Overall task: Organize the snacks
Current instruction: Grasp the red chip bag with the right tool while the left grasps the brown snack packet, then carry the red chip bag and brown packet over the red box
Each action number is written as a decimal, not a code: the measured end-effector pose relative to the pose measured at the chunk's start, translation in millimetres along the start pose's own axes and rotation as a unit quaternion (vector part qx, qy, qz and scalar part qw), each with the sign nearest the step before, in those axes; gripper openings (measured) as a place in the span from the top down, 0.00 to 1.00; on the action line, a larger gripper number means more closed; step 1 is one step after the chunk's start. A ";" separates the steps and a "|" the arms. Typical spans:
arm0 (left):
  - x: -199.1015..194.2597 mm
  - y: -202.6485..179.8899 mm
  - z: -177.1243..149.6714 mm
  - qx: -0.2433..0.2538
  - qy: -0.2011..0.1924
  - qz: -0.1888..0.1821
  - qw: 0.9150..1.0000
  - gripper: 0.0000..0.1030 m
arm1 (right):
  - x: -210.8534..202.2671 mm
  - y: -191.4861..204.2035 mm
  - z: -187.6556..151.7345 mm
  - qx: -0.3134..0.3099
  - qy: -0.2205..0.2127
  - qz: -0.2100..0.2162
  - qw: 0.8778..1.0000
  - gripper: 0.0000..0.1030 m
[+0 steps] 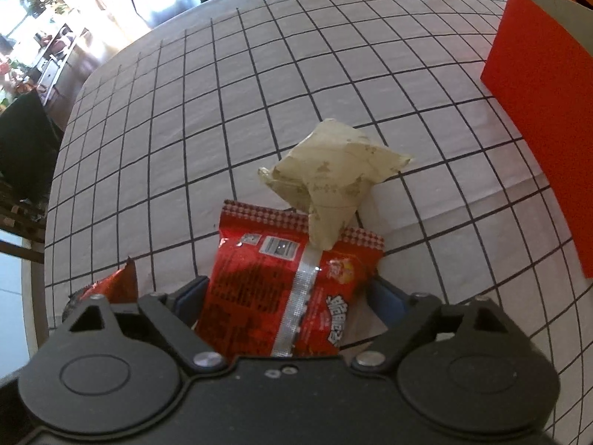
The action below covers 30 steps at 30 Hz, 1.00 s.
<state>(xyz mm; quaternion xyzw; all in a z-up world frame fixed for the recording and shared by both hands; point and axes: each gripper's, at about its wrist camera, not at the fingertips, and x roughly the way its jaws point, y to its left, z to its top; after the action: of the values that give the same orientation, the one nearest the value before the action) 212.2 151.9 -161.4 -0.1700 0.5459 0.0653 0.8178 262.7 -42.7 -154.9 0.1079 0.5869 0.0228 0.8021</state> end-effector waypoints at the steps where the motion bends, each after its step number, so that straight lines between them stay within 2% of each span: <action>1: -0.1 0.3 0.0 -0.001 0.000 0.001 1.000 0.54 | -2.3 -1.7 -0.7 -0.004 -0.001 0.003 1.000 0.23; 4: -1.2 0.5 0.0 -0.002 -0.001 0.004 1.000 0.55 | -8.9 -6.5 -4.0 -0.020 0.000 0.016 1.000 0.28; 11: -6.8 1.6 -4.8 -0.004 -0.005 0.010 1.000 0.56 | -22.1 -20.7 -10.0 -0.047 -0.003 0.043 0.998 0.28; 20: -37.9 -6.0 -18.8 0.013 -0.030 0.013 0.999 0.56 | -57.3 -35.6 -23.9 -0.085 -0.024 0.076 0.993 0.28; 24: -56.3 -15.6 -26.0 0.028 -0.045 0.009 0.999 0.56 | -78.8 -44.6 -24.1 -0.096 -0.035 0.093 0.990 0.28; 30: -83.7 -45.0 -34.0 0.053 -0.059 -0.009 0.997 0.56 | -110.6 -64.3 -22.0 -0.112 -0.057 0.092 0.988 0.28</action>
<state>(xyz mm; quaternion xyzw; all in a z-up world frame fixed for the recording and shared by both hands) 162.6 104.6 -87.3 -0.1272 0.4982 0.0389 0.8568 201.7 -120.2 -70.5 0.0714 0.5217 0.1558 0.8358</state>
